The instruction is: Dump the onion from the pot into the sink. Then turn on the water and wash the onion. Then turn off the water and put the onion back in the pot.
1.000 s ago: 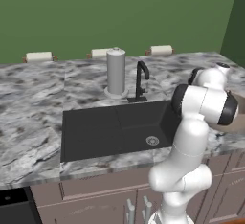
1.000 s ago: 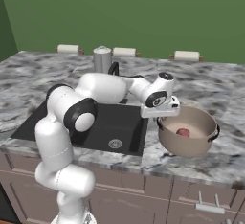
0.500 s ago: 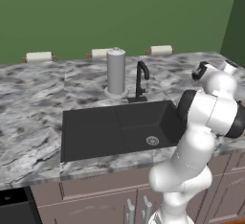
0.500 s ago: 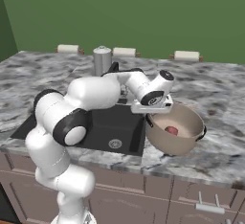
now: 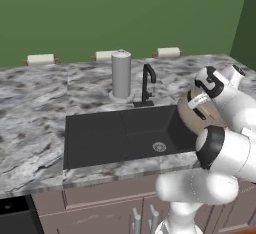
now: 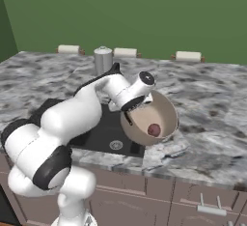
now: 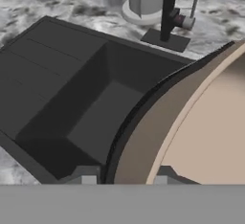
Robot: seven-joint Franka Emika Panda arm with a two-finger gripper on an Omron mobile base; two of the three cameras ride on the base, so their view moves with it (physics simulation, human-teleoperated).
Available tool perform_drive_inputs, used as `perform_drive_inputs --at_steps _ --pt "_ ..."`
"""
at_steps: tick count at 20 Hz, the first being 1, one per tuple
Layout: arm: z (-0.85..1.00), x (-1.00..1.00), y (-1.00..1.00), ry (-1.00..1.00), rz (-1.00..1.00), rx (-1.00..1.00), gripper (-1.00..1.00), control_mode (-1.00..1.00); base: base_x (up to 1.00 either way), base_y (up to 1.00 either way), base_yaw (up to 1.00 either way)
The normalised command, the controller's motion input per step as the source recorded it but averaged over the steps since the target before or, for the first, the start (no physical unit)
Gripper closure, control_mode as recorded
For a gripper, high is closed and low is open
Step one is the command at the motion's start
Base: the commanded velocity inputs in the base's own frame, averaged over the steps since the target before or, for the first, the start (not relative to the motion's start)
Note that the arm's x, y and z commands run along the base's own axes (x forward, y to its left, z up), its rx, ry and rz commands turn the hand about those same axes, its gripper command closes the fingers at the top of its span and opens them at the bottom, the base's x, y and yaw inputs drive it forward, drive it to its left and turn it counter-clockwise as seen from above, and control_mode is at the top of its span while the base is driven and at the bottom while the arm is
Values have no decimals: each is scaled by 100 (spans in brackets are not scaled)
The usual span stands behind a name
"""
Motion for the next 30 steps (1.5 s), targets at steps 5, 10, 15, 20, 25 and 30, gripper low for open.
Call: perform_drive_inputs --at_steps 5,10,15,20,25,30 --pt "14 -16 78 -19 9 2 100 -100 0 0 0" --pt "5 -6 57 -16 9 5 100 -100 0 0 0" --pt "19 0 51 -13 9 8 100 -100 0 0 0" --pt "24 0 43 -7 8 11 100 -100 0 0 0" --pt "16 0 31 -2 7 10 100 -100 0 0 0" --pt "8 0 16 0 6 7 100 -100 0 0 0"
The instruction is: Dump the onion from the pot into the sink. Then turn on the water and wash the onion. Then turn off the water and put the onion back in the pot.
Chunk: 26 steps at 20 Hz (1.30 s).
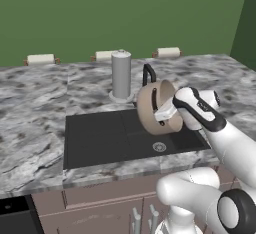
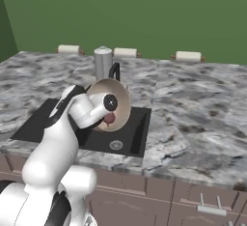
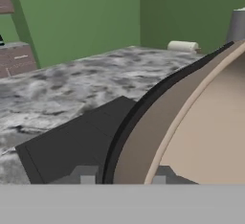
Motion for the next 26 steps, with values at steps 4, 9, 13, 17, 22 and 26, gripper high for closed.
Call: perform_drive_inputs --at_steps 4,9,13,17,22,26 --pt "0 0 13 0 4 6 100 -100 0 0 0" --pt "0 0 11 0 4 6 100 -100 0 0 0" --pt "0 -1 13 0 6 5 100 -100 0 0 0" --pt "0 -10 13 0 6 5 100 -100 0 0 0" --pt "0 -4 14 0 6 6 100 -100 0 0 0" --pt "0 -3 16 0 6 6 100 -100 0 0 0"
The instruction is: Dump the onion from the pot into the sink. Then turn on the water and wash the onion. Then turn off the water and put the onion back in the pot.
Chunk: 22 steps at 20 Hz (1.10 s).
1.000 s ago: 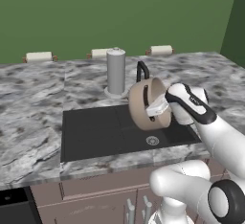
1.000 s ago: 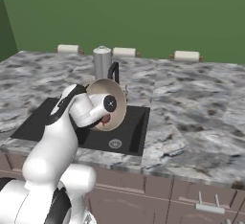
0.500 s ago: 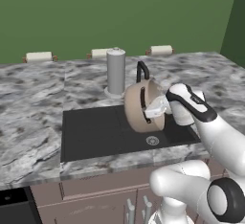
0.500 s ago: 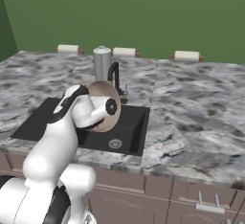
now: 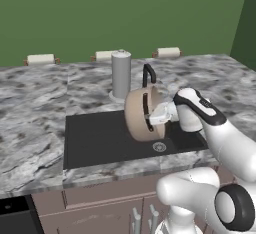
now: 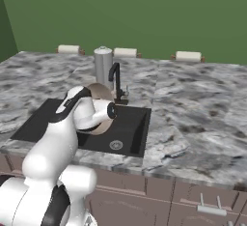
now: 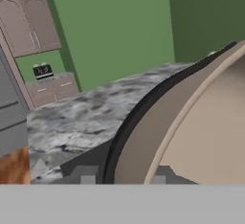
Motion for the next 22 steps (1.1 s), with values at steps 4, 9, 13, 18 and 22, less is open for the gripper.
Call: perform_drive_inputs --at_steps 4,9,13,18,22 --pt "6 0 9 0 7 7 100 -100 0 0 0" --pt "8 7 5 0 8 7 100 -100 0 0 0" --pt "20 0 3 -1 9 8 100 -100 0 0 0" --pt "33 0 2 -5 10 7 100 -100 0 0 0" --pt "31 0 5 -3 10 8 100 -100 0 0 0"
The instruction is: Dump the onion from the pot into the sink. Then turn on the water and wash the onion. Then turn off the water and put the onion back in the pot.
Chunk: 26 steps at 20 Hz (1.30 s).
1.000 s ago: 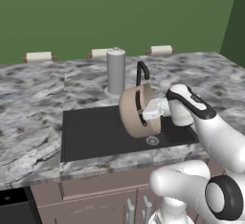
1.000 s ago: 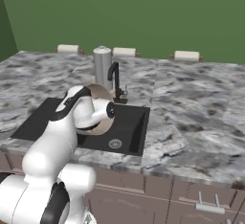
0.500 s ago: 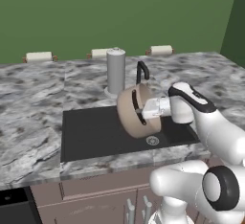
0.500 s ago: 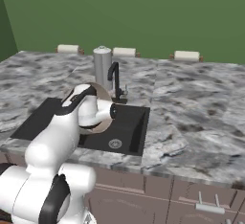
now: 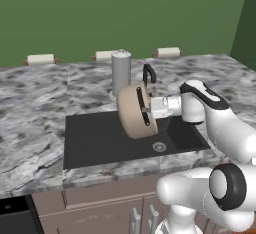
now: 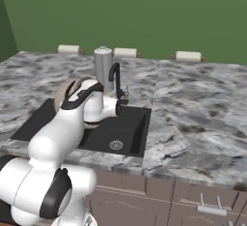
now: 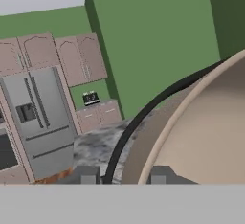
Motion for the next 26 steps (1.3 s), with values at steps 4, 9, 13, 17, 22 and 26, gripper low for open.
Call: perform_drive_inputs --at_steps 4,9,13,17,22,26 --pt "15 3 2 -1 10 7 100 -100 0 0 0" --pt "0 15 0 0 8 5 100 -100 0 0 0" --pt "19 3 0 -1 8 13 100 -100 0 0 0" --pt "36 1 0 -1 8 18 100 -100 0 0 0" --pt "15 4 0 0 7 18 100 -100 0 0 0" --pt "0 28 0 0 2 13 100 -100 0 0 0"
